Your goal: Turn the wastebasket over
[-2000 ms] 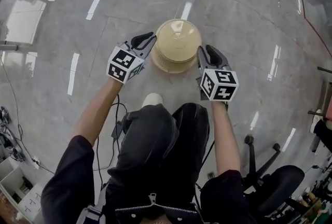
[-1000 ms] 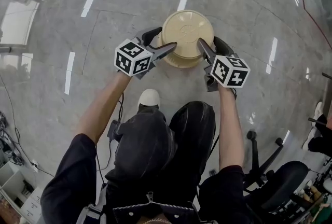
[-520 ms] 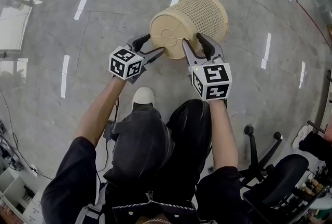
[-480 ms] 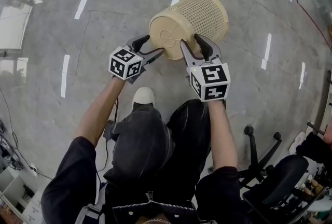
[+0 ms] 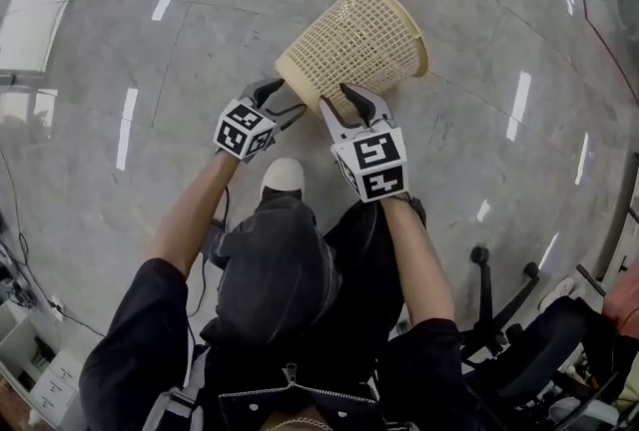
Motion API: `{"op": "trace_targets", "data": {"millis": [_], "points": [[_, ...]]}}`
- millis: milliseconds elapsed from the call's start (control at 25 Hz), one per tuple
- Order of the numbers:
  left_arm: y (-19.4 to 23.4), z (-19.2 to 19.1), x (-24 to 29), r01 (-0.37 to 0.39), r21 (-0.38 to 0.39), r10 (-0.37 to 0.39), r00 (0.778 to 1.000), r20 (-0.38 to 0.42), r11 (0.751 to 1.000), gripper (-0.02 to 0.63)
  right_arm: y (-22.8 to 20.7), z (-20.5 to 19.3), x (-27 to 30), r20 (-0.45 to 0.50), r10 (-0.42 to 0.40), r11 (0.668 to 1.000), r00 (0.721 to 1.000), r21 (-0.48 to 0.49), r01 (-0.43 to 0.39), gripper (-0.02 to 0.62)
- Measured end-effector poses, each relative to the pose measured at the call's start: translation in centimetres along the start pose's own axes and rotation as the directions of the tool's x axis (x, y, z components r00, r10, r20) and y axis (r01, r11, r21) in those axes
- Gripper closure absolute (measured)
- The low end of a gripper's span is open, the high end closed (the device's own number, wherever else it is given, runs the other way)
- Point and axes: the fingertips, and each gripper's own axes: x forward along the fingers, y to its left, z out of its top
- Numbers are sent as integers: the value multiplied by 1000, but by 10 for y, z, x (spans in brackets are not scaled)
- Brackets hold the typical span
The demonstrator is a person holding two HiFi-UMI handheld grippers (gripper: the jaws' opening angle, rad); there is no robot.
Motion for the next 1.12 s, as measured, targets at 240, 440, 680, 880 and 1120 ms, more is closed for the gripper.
{"op": "trace_targets", "data": {"millis": [240,440,680,880,1120], "points": [[6,-27,-12,-11,-40,11,1000,13,999,290,-13,1,4,-2,-28,999,1000,-32,27,443],[7,-17,-23,-12,7,12,1000,26,1000,290,-96,40,-5,49,-143,989,989,-19,144,443],[22,26,-63,-70,-13,71,985,158,997,302,-159,53,15,-27,-206,977,978,-65,204,443],[12,59,-59,-39,71,26,985,168,997,365,-177,42,42,-107,-174,984,979,-63,168,450],[7,53,-44,-18,80,7,991,133,997,483,-165,39,42,-112,-131,990,985,-75,123,517]]}}
